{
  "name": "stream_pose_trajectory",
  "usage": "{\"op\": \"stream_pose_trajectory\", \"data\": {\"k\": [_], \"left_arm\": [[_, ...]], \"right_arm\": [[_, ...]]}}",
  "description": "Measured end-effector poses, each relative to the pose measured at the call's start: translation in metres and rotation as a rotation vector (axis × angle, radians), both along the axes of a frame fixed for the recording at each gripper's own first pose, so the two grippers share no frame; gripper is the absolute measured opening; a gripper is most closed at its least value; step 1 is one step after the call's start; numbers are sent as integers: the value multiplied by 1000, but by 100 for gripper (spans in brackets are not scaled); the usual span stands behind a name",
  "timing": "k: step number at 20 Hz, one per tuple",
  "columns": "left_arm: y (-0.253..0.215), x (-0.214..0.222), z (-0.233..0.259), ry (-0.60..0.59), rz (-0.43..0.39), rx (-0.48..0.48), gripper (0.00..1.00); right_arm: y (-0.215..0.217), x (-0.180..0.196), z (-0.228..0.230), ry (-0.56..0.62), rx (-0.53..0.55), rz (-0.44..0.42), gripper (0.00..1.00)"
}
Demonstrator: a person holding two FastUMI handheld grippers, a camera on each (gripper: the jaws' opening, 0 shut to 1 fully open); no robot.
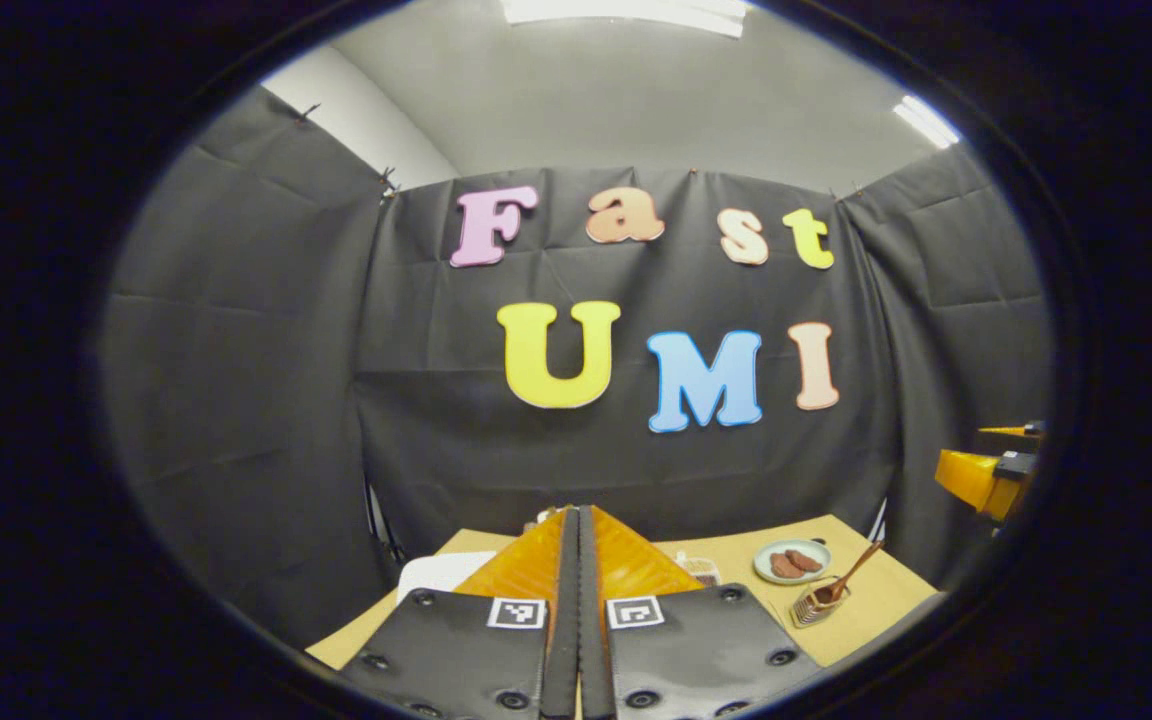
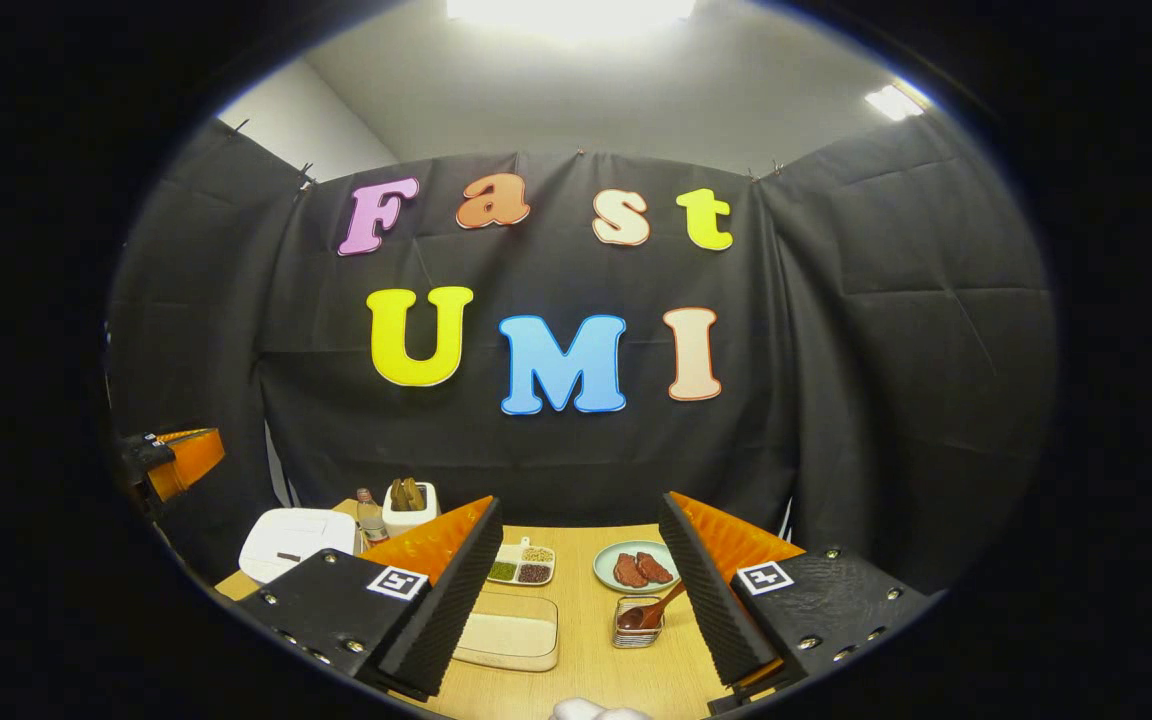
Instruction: Close the left gripper, press the button to open the rice cooker; take a wooden spoon from the chopstick holder with the right hand, scoop a spoonful of rice and pour it into the rice cooker, then put the wooden spoon back into the chopstick holder.
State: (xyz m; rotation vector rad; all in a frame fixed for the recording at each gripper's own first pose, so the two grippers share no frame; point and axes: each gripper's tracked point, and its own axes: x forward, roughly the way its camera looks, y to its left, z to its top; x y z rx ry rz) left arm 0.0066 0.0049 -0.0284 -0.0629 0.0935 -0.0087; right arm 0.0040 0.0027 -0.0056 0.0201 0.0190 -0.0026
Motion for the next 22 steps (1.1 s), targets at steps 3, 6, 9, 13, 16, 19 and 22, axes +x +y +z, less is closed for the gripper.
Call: {"op": "stream_pose_trajectory", "data": {"k": [3, 6, 9, 13, 16, 19, 22], "left_arm": [[8, 12, -12, 29, 16, -10, 8], [35, 30, -36, 70, 80, -7, 8], [64, 49, -64, 110, 160, 25, 7], [87, 72, -125, 208, 216, 26, 8], [100, 85, -172, 282, 249, 14, 8], [109, 94, -213, 351, 274, -6, 8], [115, 101, -250, 414, 284, -16, 8]], "right_arm": [[0, 1, -3, 13, -11, 0, 96], [-3, 1, -6, 29, -26, -7, 96], [-9, 3, -8, 38, -48, -24, 96], [-18, 2, -15, 64, -77, -52, 96], [-25, 2, -25, 102, -105, -69, 96], [-30, 0, -31, 130, -125, -85, 96], [-35, -2, -34, 143, -131, -101, 96]]}}
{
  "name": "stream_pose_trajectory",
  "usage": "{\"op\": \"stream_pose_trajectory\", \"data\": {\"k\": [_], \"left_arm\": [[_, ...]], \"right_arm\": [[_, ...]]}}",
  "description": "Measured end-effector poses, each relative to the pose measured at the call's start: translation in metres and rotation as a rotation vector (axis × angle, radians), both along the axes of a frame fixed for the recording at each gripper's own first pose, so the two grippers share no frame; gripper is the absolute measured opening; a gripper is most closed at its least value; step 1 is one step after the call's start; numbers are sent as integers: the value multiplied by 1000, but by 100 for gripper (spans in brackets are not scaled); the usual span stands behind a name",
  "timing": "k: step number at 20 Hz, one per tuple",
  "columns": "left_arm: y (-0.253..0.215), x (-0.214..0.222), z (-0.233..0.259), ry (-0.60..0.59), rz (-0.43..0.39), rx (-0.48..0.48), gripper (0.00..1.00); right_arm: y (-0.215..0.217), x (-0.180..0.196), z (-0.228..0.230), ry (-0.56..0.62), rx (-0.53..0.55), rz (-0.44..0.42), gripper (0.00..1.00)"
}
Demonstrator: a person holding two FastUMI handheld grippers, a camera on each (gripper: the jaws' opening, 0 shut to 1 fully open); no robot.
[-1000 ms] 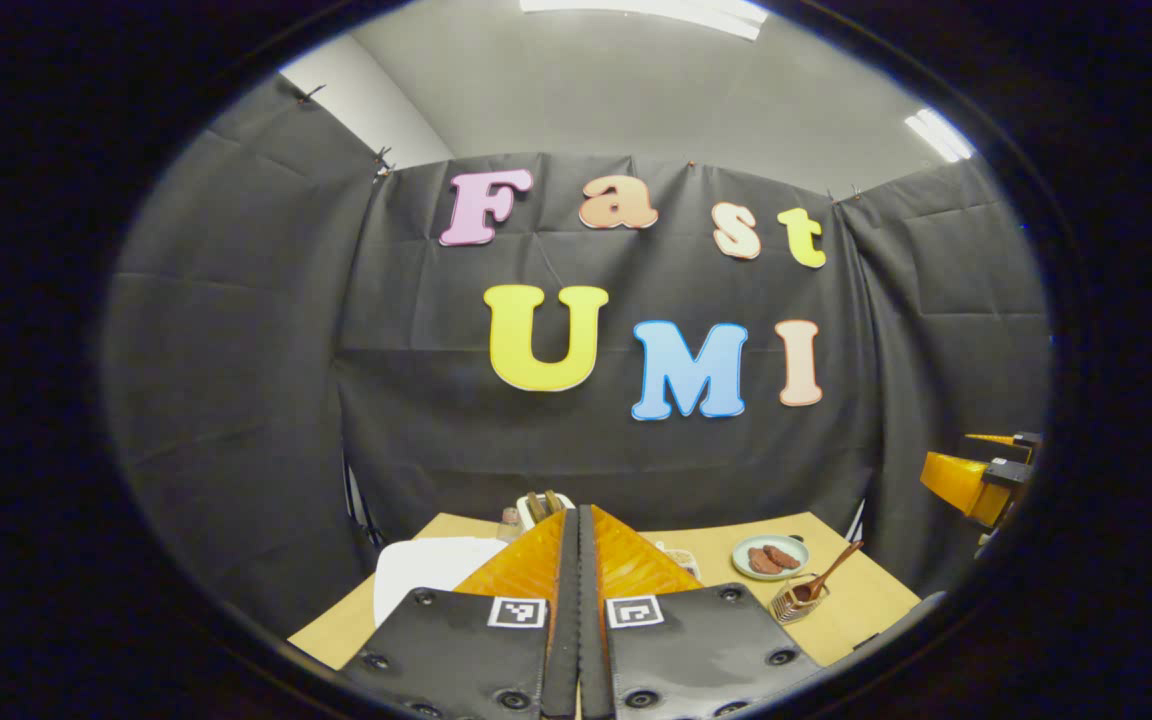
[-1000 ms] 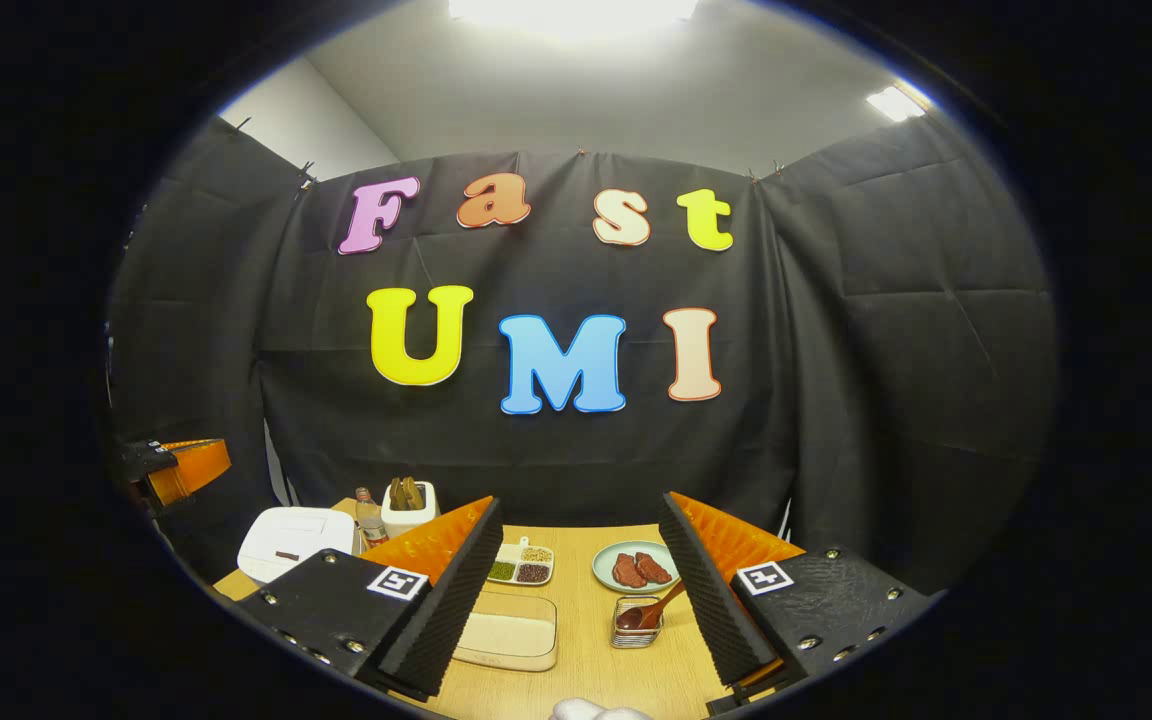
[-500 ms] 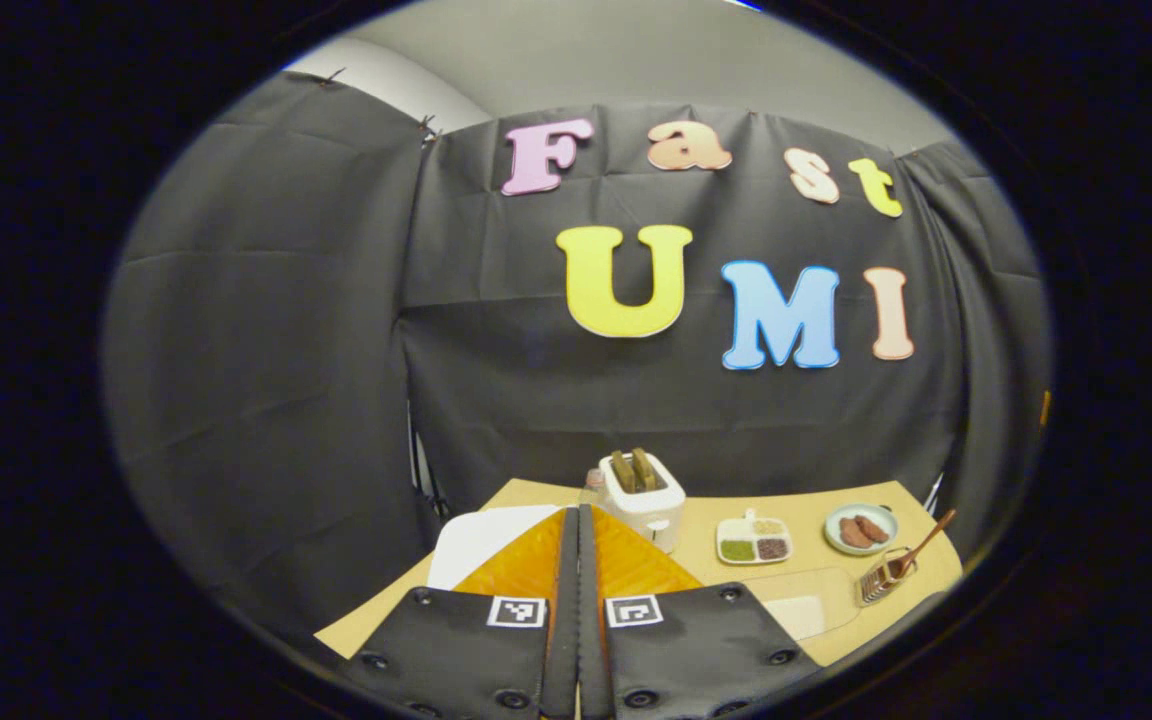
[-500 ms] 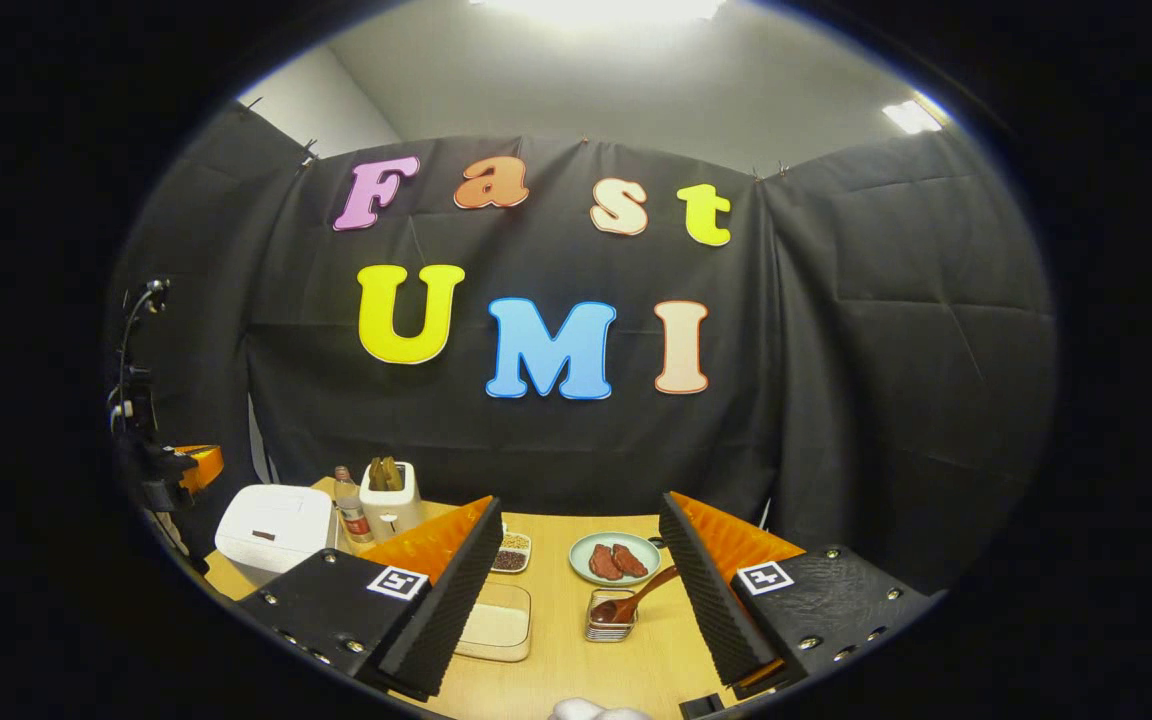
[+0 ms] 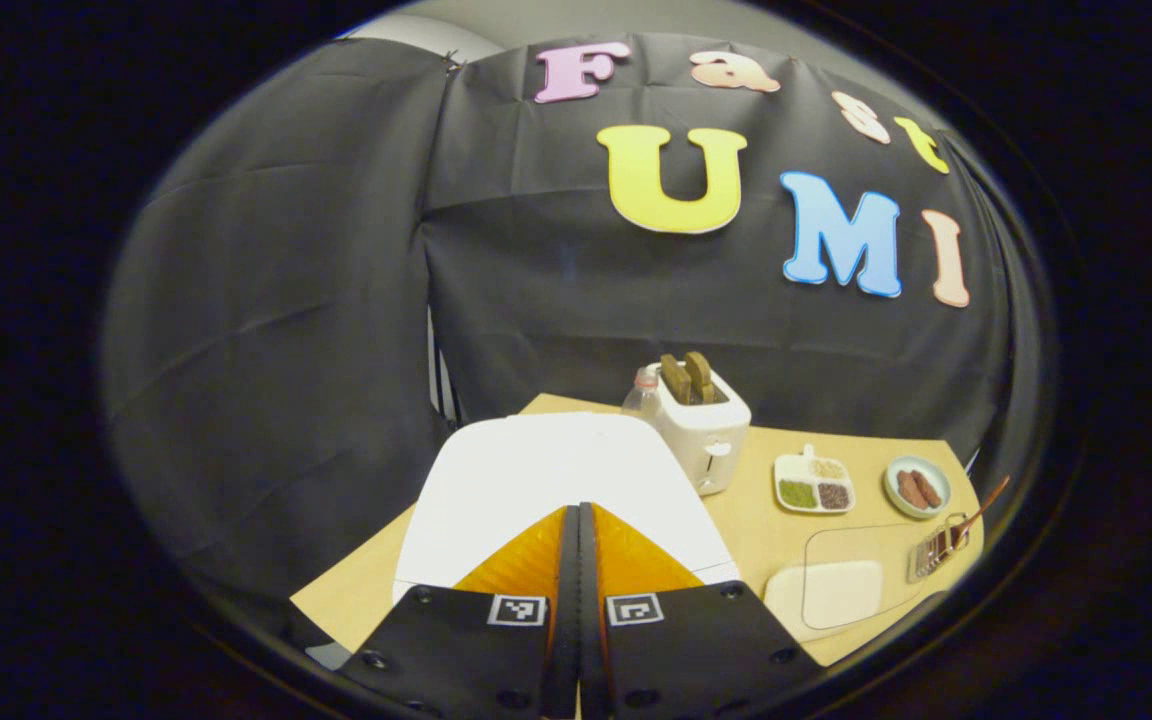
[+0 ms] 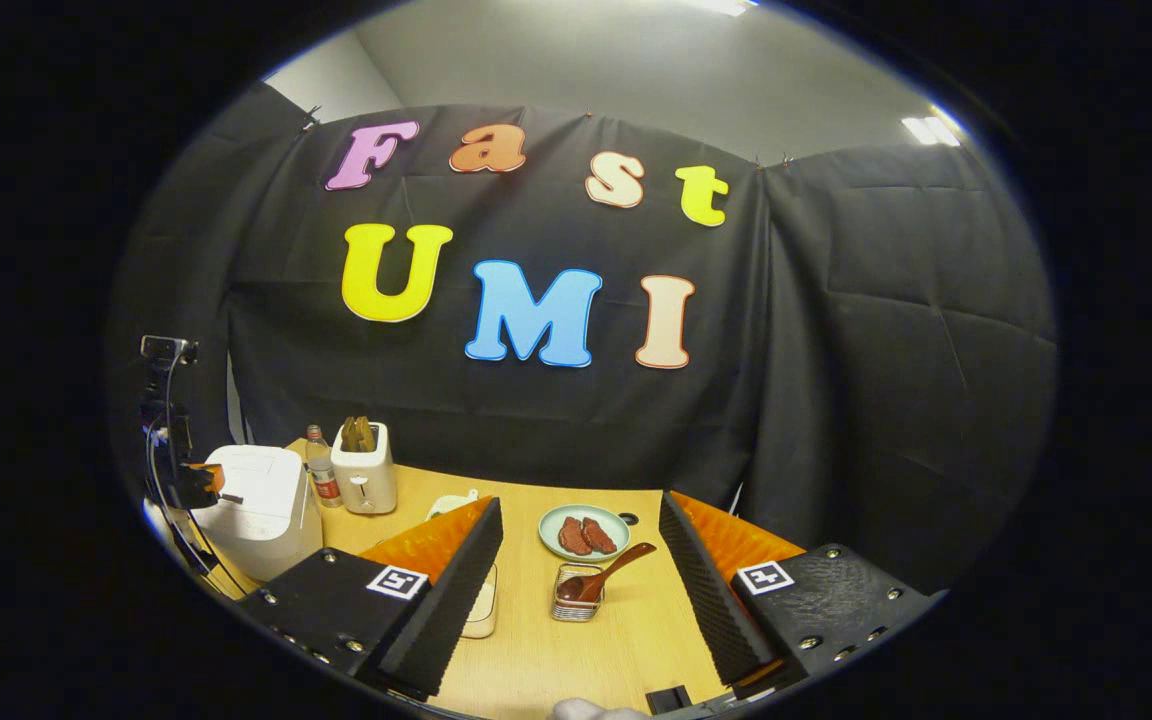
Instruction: Close the left gripper, press the button to open the rice cooker; take a wooden spoon from the chopstick holder with the right hand, scoop a spoonful of rice and pour it into the rice cooker, then put the wooden spoon back into the chopstick holder.
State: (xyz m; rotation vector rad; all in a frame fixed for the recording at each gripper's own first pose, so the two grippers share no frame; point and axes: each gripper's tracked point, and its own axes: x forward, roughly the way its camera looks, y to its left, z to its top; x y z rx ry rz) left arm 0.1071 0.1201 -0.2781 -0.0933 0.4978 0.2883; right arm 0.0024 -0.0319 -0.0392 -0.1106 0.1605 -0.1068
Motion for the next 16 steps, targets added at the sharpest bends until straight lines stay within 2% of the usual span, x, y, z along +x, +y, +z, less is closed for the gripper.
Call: {"op": "stream_pose_trajectory", "data": {"k": [6, 8, 13, 16], "left_arm": [[6, -9, -46, 123, 32, -38, 9], [7, -6, -43, 131, 20, -14, 9], [8, -6, -46, 144, 9, -21, 9], [8, -3, -34, 104, -2, -14, 9]], "right_arm": [[-2, -1, -5, 12, 9, -11, 96], [-2, 0, -5, 13, 9, -12, 96], [5, 1, -11, 21, 31, 2, 97], [4, -2, -13, 15, 28, -5, 96]]}}
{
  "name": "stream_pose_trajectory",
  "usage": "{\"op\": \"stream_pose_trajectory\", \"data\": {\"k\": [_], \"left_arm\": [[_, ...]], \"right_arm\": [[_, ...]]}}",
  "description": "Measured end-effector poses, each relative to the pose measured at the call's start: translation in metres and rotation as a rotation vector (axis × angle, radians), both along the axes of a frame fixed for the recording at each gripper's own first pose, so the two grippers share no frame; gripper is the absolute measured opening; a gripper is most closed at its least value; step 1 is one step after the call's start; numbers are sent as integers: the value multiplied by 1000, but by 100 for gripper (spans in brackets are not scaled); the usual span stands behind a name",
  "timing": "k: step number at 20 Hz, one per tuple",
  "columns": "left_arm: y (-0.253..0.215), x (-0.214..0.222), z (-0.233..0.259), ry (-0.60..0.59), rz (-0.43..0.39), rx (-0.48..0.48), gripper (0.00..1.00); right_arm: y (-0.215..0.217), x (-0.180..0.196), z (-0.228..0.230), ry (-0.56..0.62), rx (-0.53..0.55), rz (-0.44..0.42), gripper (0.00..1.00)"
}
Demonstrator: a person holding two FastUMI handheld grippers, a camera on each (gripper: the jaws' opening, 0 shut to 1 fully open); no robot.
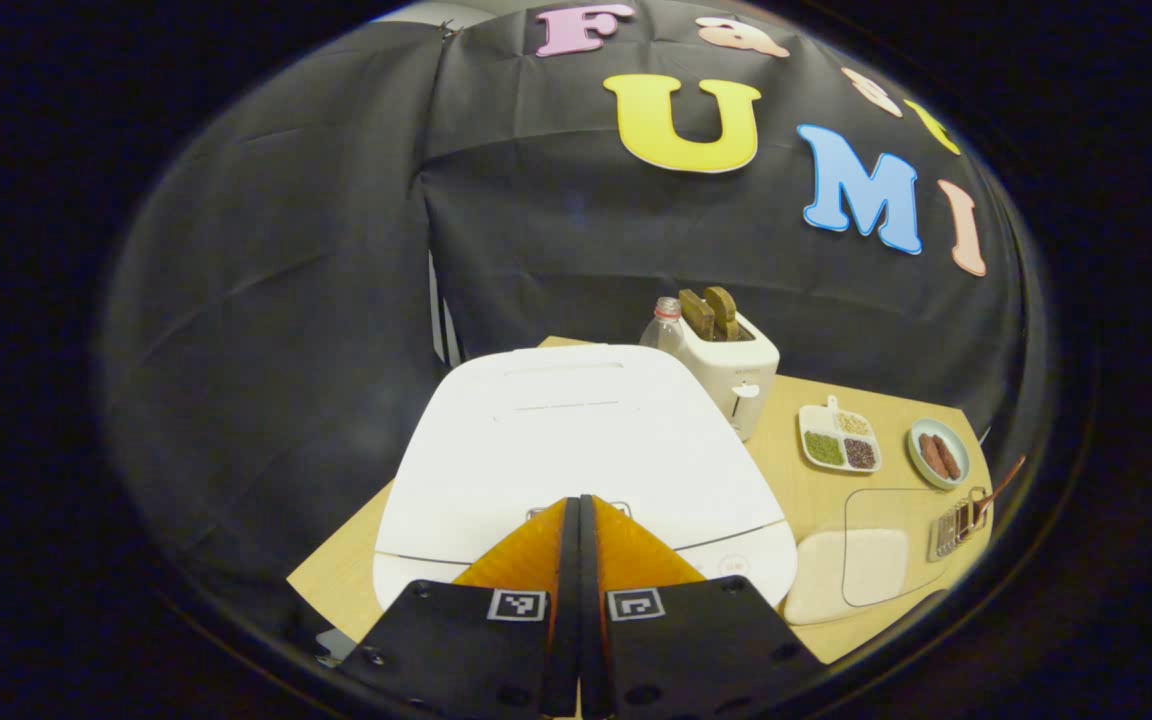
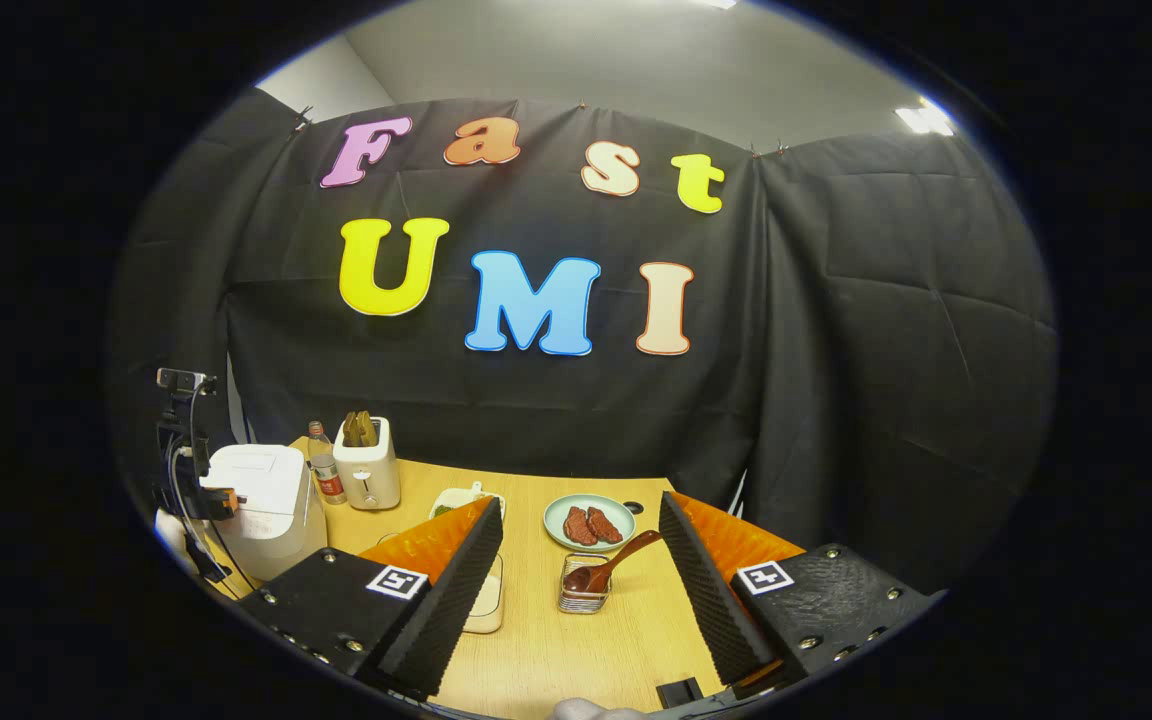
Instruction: Close the left gripper, press the button to open the rice cooker; take a wooden spoon from the chopstick holder with the right hand, scoop a spoonful of rice and pour it into the rice cooker, then put the wooden spoon back into the chopstick holder.
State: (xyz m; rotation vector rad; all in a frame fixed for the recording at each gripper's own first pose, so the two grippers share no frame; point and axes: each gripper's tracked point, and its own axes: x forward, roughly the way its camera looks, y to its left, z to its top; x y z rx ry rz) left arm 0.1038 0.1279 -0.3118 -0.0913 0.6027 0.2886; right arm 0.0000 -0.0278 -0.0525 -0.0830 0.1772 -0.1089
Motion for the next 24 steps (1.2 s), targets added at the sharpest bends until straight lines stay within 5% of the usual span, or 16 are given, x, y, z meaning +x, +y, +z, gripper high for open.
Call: {"op": "stream_pose_trajectory", "data": {"k": [5, 12, 18, 22, 24], "left_arm": [[5, 14, 140, -377, -35, 148, 8], [-51, -34, 244, -551, -163, 141, 8], [-93, -88, 247, -575, -220, 71, 11], [-116, -120, 245, -613, -267, 44, 99], [-118, -128, 245, -618, -268, 60, 98]], "right_arm": [[0, -5, 7, -47, 27, 3, 97], [8, -2, 9, -88, 91, 23, 96], [2, -4, -3, -79, 107, 12, 96], [-7, -11, -16, -66, 110, 0, 96], [-10, -14, -25, -59, 103, -4, 96]]}}
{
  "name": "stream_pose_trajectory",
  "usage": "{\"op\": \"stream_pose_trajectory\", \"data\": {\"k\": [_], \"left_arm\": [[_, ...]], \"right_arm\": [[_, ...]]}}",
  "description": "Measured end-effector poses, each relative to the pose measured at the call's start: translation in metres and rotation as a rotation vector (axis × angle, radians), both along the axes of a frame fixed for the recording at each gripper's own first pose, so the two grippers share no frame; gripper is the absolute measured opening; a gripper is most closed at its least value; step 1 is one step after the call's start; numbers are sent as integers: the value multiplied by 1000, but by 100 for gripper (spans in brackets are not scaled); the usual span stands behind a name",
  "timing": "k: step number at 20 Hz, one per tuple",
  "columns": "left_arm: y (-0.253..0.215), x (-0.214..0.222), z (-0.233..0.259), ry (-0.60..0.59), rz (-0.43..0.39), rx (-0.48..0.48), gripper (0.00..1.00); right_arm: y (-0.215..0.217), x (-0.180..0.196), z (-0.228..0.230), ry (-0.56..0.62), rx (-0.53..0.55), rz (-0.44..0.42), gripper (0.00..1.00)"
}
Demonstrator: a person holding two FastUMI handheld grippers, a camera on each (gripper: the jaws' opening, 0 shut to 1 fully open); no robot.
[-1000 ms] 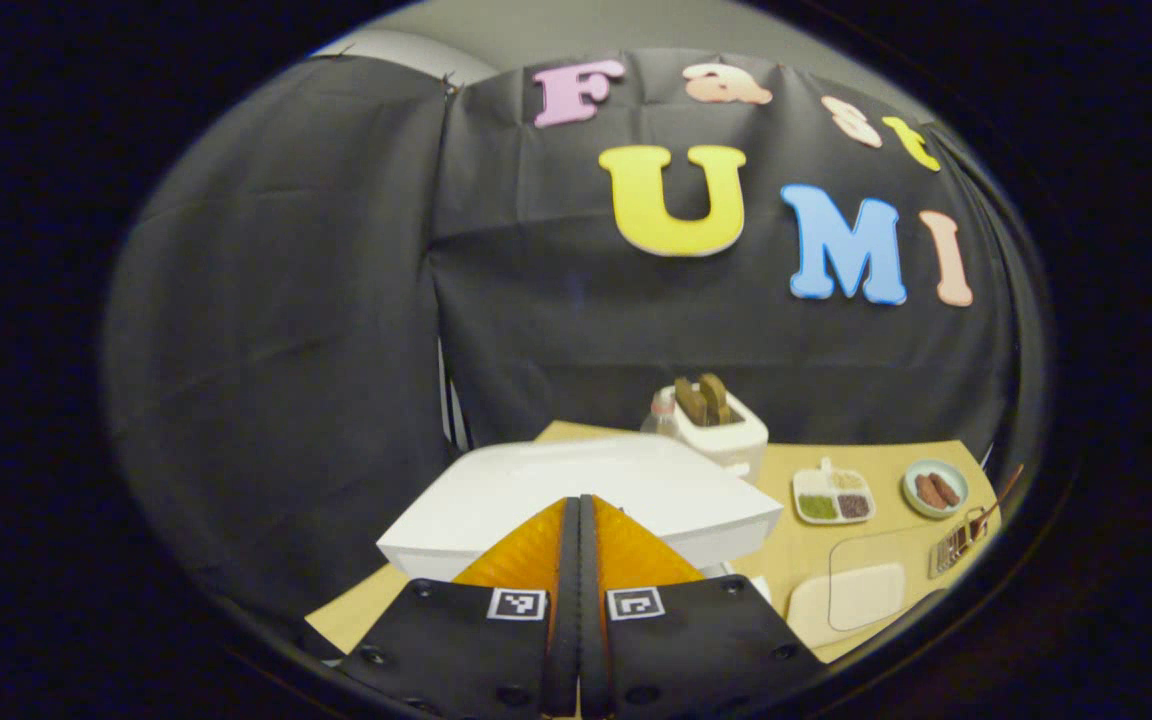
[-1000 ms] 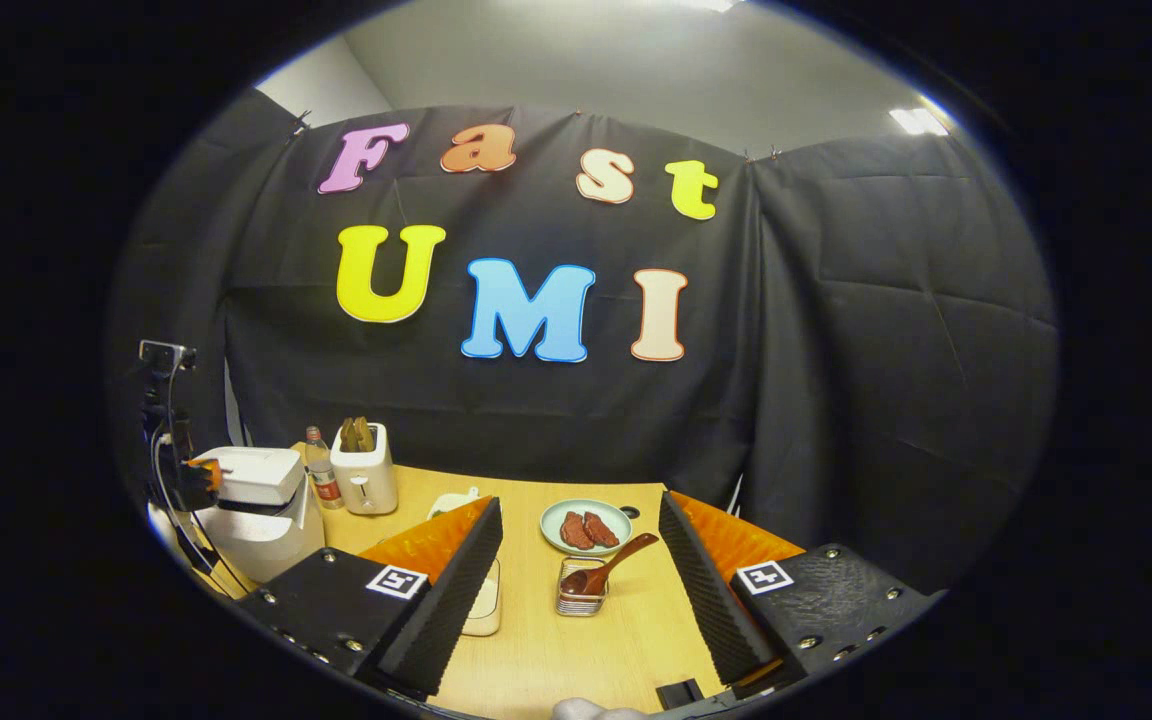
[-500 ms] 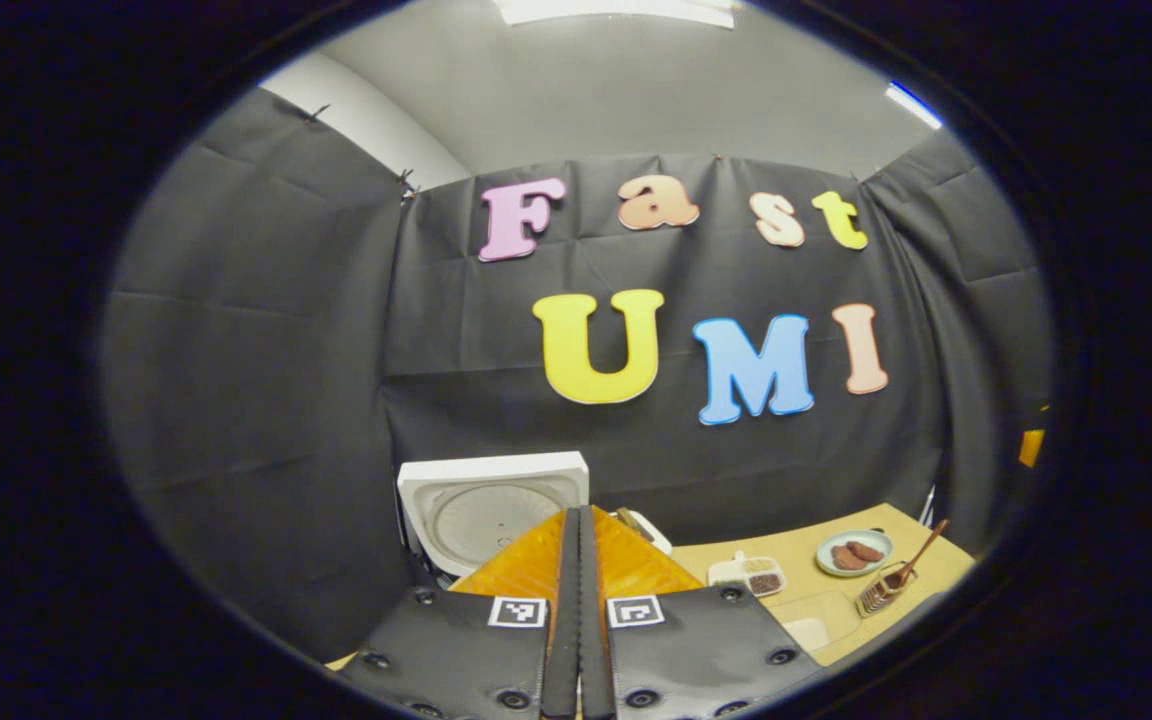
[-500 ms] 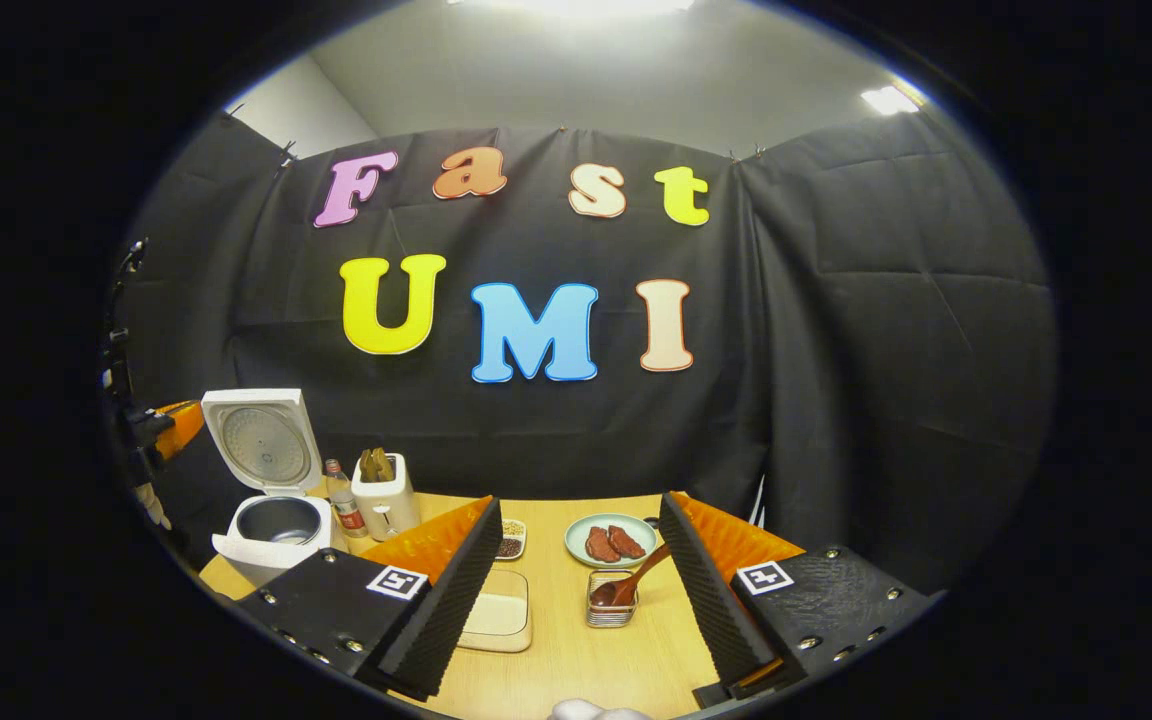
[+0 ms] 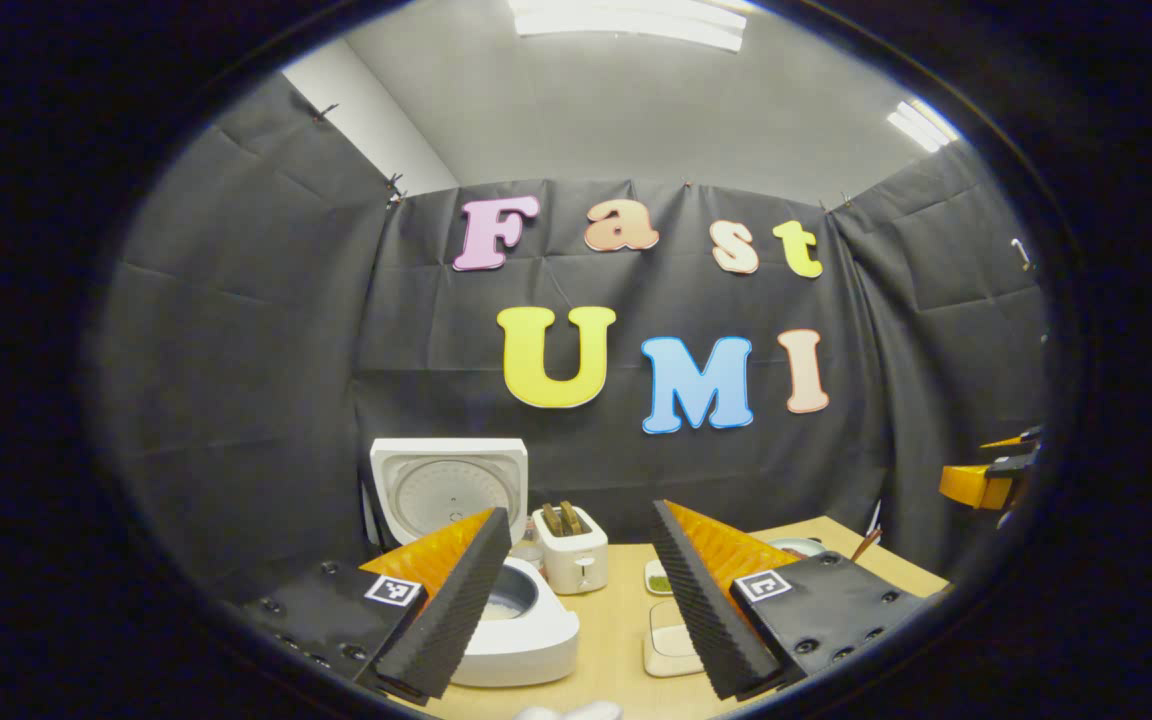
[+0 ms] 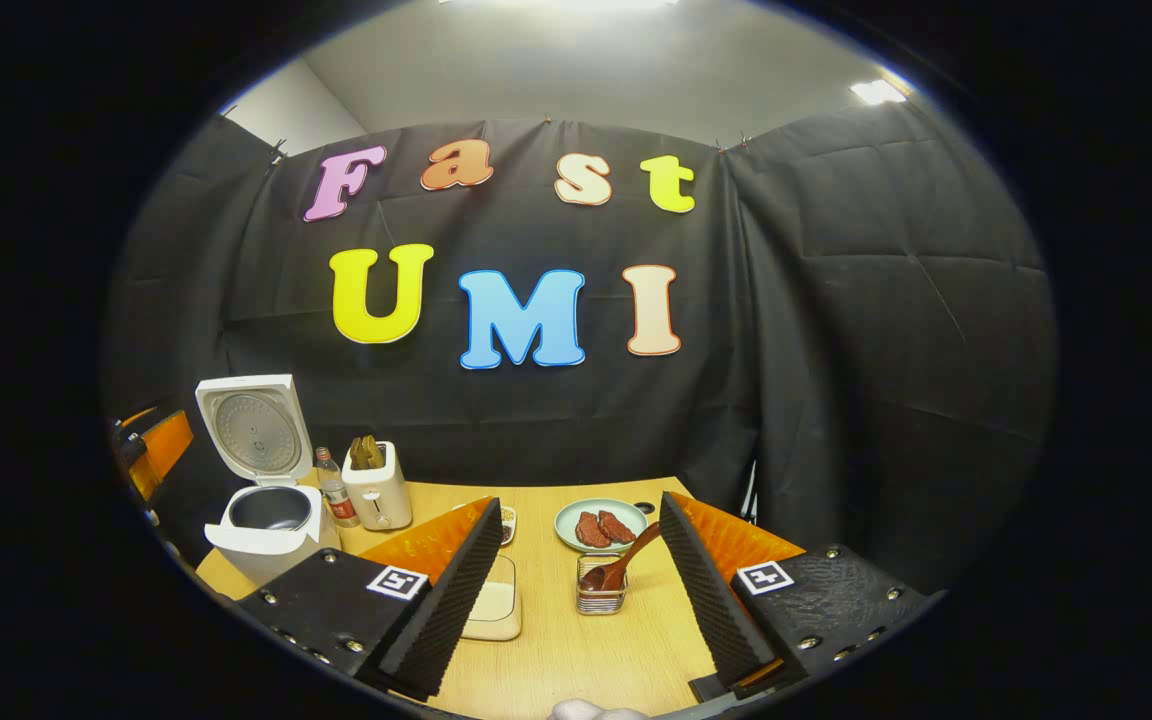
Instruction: Close the left gripper, press the button to open the rice cooker; take a wooden spoon from the chopstick holder with the right hand, scoop a spoonful of rice and pour it into the rice cooker, then put the wooden spoon back into the chopstick holder.
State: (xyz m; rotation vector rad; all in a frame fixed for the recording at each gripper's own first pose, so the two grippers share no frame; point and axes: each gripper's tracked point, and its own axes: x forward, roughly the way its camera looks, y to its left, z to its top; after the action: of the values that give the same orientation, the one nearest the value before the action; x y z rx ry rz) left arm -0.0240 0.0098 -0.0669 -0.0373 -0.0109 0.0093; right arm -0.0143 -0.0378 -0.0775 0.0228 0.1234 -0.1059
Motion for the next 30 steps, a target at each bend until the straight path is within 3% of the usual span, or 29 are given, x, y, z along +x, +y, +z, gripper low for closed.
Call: {"op": "stream_pose_trajectory", "data": {"k": [9, 13, 20, 30], "left_arm": [[2, -3, -22, 32, 51, 3, 98], [-1, -2, -23, 37, 57, 4, 99], [-15, 8, -16, 27, 64, 14, 99], [-26, 40, -41, 81, 146, 7, 98]], "right_arm": [[-8, -14, -85, 111, 64, 4, 97], [-17, 2, -121, 147, 95, 1, 96], [-43, 86, -174, 173, 193, -17, 96], [-74, 230, -248, 225, 298, -32, 96]]}}
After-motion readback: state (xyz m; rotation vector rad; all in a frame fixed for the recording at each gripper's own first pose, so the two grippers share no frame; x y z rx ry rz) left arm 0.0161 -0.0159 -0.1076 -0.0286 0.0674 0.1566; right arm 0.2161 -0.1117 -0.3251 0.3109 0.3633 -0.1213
